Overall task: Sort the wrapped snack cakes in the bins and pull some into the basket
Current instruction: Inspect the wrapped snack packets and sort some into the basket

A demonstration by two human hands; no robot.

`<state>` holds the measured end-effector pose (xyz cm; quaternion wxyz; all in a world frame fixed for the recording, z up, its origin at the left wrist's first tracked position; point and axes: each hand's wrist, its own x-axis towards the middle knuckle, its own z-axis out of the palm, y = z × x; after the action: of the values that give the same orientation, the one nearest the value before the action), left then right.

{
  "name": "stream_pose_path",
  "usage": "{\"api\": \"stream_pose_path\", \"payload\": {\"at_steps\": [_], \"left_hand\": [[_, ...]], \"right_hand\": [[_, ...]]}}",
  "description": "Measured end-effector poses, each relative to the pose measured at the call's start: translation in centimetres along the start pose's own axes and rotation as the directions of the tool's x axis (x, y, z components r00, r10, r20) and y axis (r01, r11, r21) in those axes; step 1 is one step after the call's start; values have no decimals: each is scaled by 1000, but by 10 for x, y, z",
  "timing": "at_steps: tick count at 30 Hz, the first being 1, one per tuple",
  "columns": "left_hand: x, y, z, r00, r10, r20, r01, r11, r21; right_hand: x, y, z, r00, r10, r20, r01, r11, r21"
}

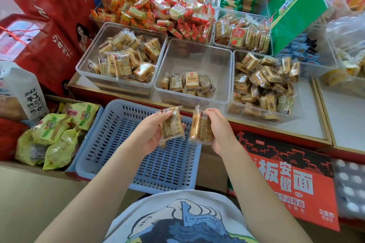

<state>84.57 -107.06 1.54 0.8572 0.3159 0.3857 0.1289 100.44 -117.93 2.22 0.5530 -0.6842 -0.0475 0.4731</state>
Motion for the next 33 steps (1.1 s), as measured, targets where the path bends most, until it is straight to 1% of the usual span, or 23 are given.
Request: {"api": "stream_pose_path", "payload": {"at_steps": [3, 6, 8, 11, 14, 17, 21, 24, 27, 30, 33], "left_hand": [[0, 3, 2, 1000, -29, -11, 28, 992, -119], [5, 5, 6, 998, -15, -56, 0, 966, -259], [8, 7, 11, 996, 7, -87, -31, 962, -272], [11, 7, 16, 993, 41, -108, -63, 975, -211], [10, 7, 21, 991, 50, -126, -73, 980, -186], [10, 6, 23, 990, 31, -134, -60, 974, -217], [10, 2, 22, 990, -11, -140, -27, 965, -263], [9, 1, 22, 991, -12, -135, -26, 961, -275], [9, 5, 21, 991, 3, -136, -42, 956, -289], [9, 9, 20, 990, 21, -138, -57, 962, -266], [11, 9, 20, 991, 35, -128, -67, 964, -257]], "right_hand": [[-2, -5, -2, 1000, -9, -2, 9, 999, -45], [-5, -7, -1, 998, -12, 68, 22, 988, -151], [-6, -6, 1, 992, -26, 127, 55, 972, -229], [-5, -6, 5, 982, -44, 186, 98, 952, -291], [-4, -6, 9, 976, -78, 201, 130, 956, -263], [-4, -7, 10, 969, -128, 210, 172, 963, -206], [0, -5, 8, 971, -176, 162, 209, 954, -214], [1, -3, 8, 971, -185, 153, 215, 953, -214], [-1, -4, 10, 969, -181, 168, 209, 963, -168], [-1, -5, 11, 970, -163, 179, 186, 975, -124], [-1, -5, 9, 973, -142, 183, 171, 973, -153]]}}
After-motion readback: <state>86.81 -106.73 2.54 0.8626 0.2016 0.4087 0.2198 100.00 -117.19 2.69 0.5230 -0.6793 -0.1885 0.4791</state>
